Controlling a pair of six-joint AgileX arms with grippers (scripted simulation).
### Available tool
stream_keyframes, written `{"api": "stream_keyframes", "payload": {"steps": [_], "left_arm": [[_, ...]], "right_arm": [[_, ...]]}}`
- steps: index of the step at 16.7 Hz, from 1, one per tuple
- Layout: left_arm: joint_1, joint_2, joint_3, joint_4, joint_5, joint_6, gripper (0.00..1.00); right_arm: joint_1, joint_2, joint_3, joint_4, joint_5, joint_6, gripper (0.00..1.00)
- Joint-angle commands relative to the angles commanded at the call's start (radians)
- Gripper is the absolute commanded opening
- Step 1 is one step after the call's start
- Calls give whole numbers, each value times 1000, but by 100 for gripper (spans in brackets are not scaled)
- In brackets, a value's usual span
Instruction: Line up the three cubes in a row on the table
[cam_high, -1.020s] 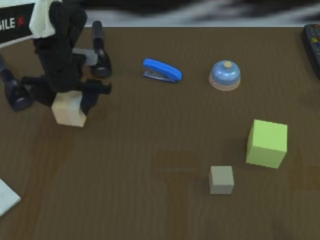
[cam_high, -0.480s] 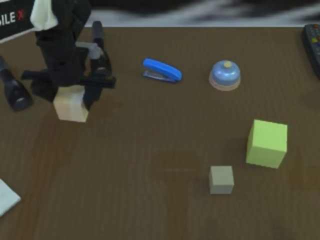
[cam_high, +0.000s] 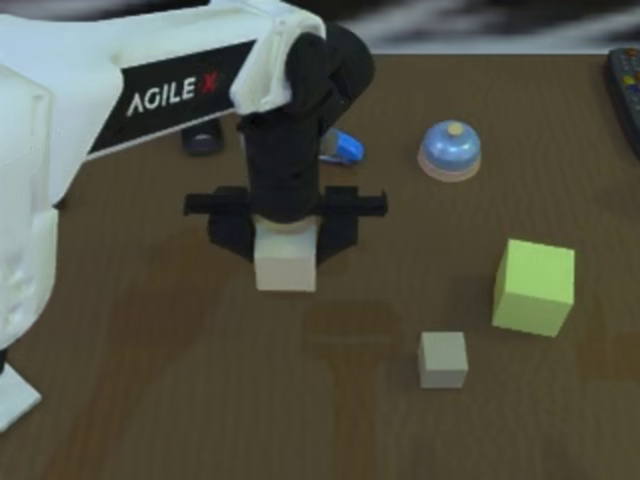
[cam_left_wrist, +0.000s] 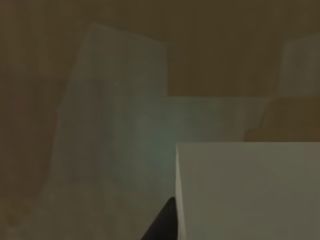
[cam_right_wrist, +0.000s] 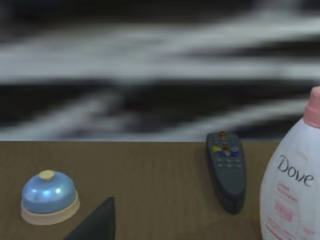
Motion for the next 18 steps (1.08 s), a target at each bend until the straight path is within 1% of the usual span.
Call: {"api": "stream_keyframes", "payload": {"steps": [3,6,12,14,18], "left_arm": [[-139,-19,-9,-11,-4,-183,0],[-224,-33,-17,-16,-7,-276,0],[-231,-30,-17,-12,-6,-284,0],[-232,-23,-37,24,-6,-284,0],[-234,16,-122,146,-5,-284,0]], "right_arm": [[0,0,0,0,0,0,100],[0,0,0,0,0,0,100],[0,0,0,0,0,0,100],[0,0,0,0,0,0,100],[0,0,0,0,0,0,100]]}}
